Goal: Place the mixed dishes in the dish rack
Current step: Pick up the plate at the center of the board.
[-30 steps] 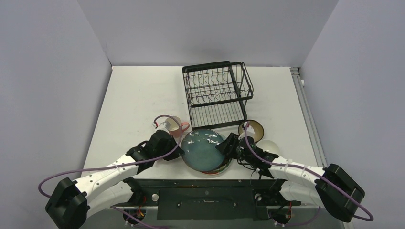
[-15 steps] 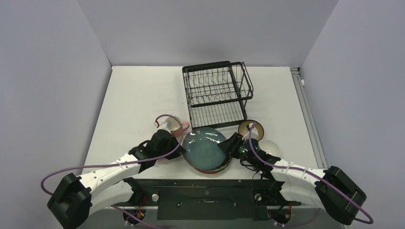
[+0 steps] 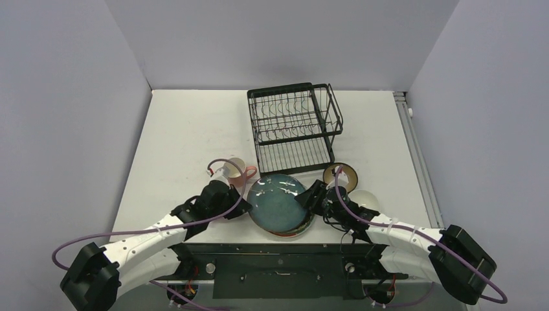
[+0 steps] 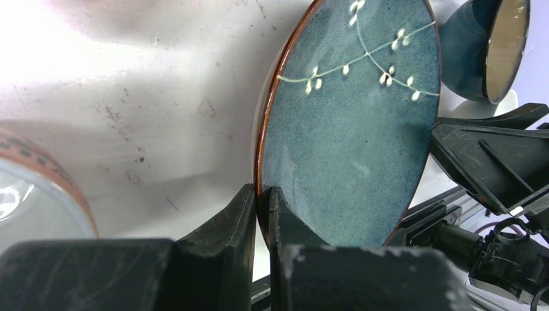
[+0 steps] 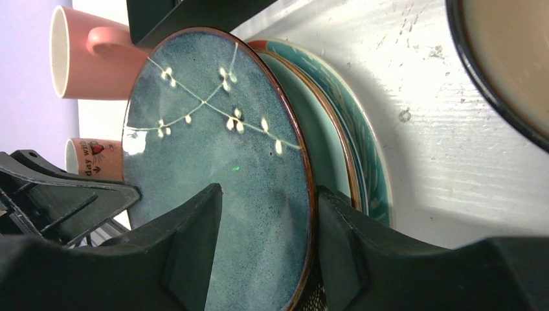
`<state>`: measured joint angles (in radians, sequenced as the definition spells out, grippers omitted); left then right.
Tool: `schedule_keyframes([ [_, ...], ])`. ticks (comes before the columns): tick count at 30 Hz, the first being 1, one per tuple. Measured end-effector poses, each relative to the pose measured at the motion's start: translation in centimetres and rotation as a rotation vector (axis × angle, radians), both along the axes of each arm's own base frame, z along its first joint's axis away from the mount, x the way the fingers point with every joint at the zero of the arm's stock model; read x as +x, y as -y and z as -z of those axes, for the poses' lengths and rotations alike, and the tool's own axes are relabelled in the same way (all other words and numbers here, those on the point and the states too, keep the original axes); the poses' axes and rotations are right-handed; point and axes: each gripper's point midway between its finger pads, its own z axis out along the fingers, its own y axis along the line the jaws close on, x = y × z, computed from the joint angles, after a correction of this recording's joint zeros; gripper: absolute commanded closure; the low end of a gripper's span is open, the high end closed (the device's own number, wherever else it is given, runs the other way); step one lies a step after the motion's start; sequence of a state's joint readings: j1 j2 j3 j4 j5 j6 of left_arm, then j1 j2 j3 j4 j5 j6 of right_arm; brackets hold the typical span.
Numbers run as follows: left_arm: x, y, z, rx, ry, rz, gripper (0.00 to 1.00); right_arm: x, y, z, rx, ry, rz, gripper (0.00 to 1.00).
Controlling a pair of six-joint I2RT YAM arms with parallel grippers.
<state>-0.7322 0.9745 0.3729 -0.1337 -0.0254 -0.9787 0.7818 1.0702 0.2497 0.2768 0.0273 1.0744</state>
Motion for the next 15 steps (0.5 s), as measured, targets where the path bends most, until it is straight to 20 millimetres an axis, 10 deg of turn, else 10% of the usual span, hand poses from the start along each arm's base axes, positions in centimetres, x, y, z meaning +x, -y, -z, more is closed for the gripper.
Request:
schedule_keyframes([
  [15, -2.1, -1.1, -0.7, -0.051, -0.013, -0.018, 1.00, -1.4, -0.2, 0.2, -0.041, -0.046, -0.059, 0.49],
])
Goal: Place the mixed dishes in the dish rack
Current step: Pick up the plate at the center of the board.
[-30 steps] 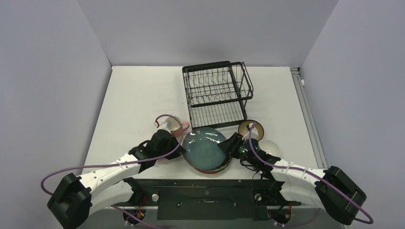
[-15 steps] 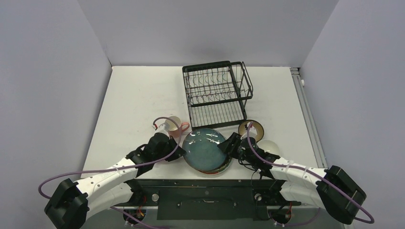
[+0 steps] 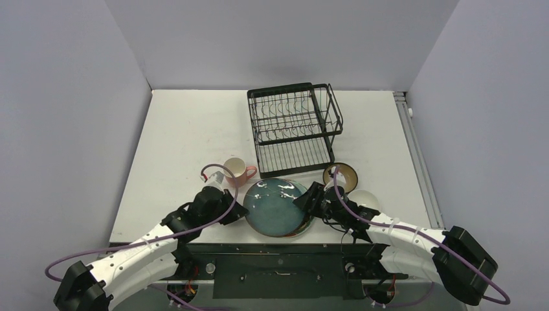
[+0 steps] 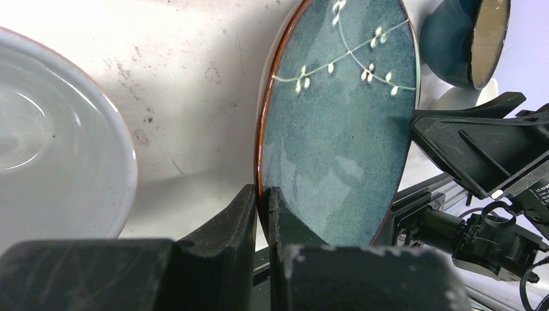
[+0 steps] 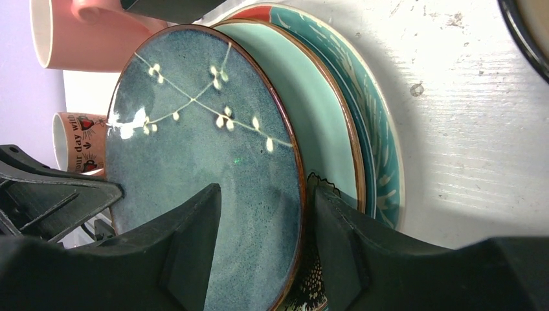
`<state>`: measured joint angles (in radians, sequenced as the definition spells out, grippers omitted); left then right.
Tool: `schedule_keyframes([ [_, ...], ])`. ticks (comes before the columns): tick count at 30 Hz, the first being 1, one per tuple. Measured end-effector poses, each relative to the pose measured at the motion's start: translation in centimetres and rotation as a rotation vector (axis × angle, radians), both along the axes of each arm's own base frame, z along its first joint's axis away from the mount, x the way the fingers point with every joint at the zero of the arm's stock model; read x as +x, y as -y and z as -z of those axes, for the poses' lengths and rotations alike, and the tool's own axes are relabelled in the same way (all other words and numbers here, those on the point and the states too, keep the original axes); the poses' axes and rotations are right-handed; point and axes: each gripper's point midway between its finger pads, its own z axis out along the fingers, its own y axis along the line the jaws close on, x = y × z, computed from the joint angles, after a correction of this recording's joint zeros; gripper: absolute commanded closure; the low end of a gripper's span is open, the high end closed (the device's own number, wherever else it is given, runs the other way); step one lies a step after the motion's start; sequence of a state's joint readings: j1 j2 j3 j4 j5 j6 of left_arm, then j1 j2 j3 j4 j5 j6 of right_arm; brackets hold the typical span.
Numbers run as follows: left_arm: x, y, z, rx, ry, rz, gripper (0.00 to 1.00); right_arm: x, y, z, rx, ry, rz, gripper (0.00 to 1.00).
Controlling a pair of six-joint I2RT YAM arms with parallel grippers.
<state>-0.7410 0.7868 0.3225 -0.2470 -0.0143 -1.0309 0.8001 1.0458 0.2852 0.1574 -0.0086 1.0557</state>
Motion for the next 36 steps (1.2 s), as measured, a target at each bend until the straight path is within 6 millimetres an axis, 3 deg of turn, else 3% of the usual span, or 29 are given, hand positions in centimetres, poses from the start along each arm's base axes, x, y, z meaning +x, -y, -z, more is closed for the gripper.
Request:
schedule_keyframes([
  [28, 0.1, 0.3, 0.6, -0.084, 0.017, -0.041, 1.00, 0.8, -1.2, 0.5, 0.005, -0.003, -0.019, 0.49],
  [32, 0.1, 0.3, 0.7, -0.088, 0.019, -0.042, 1.00, 0.6, -1.5, 0.3, 0.012, 0.002, -0.043, 0.54],
  [36, 0.1, 0.2, 0.7, -0.086, 0.020, -0.045, 1.00, 0.3, -1.5, 0.6, 0.010, -0.003, -0.058, 0.67],
])
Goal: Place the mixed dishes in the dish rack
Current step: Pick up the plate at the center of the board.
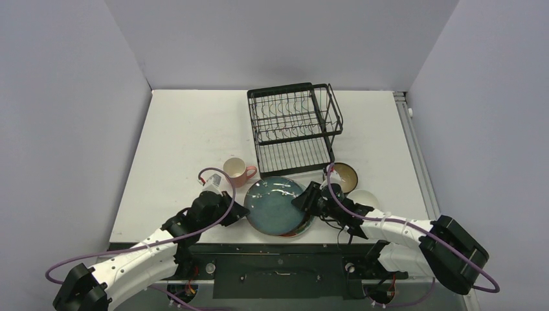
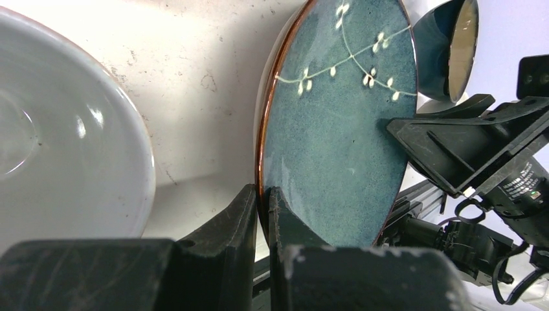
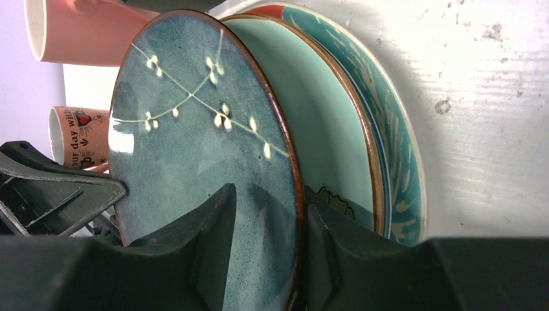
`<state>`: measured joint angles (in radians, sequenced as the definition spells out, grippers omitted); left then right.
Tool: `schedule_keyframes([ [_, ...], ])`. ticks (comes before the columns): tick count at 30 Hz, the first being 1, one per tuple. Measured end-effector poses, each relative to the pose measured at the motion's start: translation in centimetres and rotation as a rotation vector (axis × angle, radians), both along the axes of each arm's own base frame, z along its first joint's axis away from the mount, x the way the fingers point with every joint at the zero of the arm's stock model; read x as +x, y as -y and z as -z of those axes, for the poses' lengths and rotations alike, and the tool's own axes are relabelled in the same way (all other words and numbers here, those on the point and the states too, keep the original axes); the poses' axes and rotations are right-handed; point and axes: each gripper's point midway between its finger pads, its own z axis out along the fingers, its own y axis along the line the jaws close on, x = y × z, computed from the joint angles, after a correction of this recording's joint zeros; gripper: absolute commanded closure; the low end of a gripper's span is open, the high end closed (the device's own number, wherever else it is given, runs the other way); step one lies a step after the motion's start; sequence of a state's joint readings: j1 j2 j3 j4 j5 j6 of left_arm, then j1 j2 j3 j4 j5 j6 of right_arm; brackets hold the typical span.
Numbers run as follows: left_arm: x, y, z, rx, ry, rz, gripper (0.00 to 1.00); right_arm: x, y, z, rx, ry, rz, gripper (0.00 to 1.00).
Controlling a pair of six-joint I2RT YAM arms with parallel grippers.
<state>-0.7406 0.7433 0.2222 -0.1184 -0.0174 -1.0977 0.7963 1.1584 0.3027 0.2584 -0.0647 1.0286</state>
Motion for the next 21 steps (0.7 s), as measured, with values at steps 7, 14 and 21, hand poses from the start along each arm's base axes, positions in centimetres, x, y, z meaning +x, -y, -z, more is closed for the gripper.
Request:
schedule_keyframes([
  [7, 0.0, -0.2, 0.3, 0.010, -0.004, -0.004, 1.00, -0.5, 0.2, 0.2, 0.024, -0.019, -0.001, 0.97],
  [14, -0.5, -0.6, 1.3, 0.039, -0.037, -0.005, 1.00, -1.2, -0.1, -1.4, 0.098, -0.012, -0.018, 1.00],
  [21, -1.0, -0.2, 1.2, 0.030, -0.057, 0.023, 1.00, -2.0, 0.5, -1.6, 0.097, -0.022, -0.021, 1.00],
])
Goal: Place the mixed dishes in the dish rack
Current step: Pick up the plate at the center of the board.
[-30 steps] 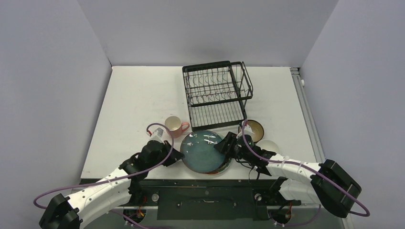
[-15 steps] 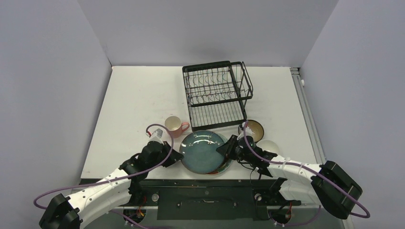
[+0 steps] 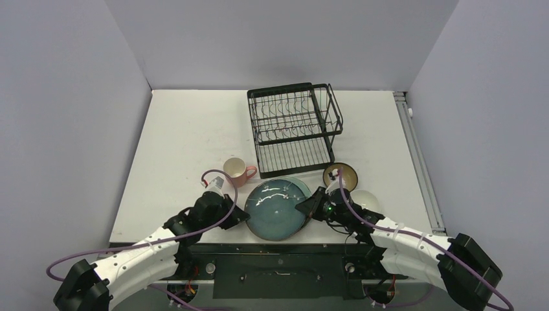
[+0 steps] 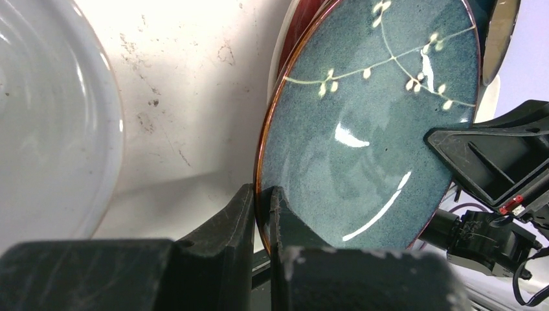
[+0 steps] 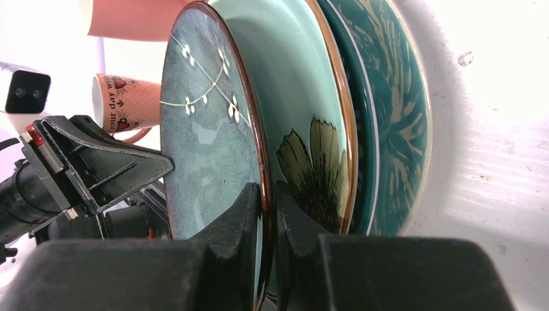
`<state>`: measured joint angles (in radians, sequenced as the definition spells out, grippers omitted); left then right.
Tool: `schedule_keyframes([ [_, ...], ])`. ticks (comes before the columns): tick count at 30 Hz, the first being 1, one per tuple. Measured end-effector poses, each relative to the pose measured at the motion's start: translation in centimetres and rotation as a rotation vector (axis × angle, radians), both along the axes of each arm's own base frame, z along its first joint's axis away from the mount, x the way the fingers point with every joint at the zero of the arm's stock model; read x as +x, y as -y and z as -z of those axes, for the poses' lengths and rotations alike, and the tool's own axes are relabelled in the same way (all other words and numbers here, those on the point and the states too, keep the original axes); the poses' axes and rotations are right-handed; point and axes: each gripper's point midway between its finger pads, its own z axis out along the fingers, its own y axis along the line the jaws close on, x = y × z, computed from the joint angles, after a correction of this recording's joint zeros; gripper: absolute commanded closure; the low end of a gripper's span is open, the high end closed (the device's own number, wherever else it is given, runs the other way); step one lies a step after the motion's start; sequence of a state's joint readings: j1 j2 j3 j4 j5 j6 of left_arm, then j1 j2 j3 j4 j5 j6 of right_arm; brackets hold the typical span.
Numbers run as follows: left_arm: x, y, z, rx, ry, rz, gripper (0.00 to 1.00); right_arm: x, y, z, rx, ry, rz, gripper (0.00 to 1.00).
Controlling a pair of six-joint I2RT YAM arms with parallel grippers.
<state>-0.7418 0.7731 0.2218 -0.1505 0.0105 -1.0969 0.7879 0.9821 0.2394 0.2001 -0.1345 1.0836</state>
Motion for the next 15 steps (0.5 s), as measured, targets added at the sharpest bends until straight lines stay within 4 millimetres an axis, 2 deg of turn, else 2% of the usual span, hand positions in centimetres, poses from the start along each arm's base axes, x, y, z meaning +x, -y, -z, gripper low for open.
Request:
schedule_keyframes([
  [5, -0.29, 0.09, -0.15, 0.009, -0.018, 0.013, 0.95, -0.34, 0.25, 0.14, 0.000, -0.008, 0.000, 1.00],
  [11, -0.70, -0.09, -0.33, 0.038, -0.035, 0.034, 0.83, -0.63, 0.13, -0.07, 0.007, -0.008, -0.011, 1.00],
  [15, -0.94, -0.51, -0.48, 0.079, -0.034, 0.056, 0.71, -0.81, 0.29, -0.40, 0.009, -0.001, -0.015, 1.00],
])
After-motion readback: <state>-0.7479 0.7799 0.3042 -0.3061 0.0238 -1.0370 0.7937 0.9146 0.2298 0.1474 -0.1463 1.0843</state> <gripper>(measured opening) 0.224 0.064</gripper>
